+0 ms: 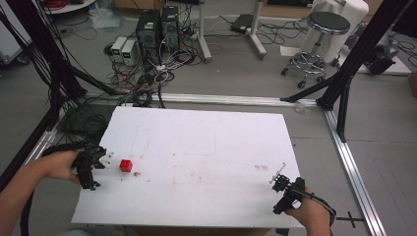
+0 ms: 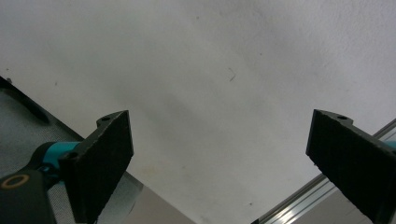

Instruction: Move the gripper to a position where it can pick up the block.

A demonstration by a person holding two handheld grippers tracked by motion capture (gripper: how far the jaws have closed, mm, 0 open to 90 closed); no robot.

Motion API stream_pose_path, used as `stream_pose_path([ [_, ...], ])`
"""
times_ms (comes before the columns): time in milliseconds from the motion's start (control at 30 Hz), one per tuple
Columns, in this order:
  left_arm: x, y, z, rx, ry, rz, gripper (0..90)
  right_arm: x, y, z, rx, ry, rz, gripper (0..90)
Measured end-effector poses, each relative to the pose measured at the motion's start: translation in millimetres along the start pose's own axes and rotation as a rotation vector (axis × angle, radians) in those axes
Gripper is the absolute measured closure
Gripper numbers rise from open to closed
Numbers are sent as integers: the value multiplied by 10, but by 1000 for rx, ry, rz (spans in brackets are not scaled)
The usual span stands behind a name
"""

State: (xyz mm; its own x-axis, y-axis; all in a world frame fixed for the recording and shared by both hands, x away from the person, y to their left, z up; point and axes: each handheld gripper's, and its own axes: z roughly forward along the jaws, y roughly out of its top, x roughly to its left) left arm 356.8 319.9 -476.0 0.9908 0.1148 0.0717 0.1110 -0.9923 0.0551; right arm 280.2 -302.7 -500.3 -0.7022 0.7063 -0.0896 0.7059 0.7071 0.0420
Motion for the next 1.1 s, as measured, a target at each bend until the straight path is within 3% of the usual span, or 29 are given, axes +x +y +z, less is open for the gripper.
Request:
stream_pose_path([
  [233,117,105,19,13,-7,27,96,15,20,-4,0,-1,-14,66],
  [800,429,532,179,41,-40,104,101,-1,-12,32,-3,6,-3,66],
  [1100,454,693,338,59,-63,151,103,-8,-31,60,1,14,1,66],
])
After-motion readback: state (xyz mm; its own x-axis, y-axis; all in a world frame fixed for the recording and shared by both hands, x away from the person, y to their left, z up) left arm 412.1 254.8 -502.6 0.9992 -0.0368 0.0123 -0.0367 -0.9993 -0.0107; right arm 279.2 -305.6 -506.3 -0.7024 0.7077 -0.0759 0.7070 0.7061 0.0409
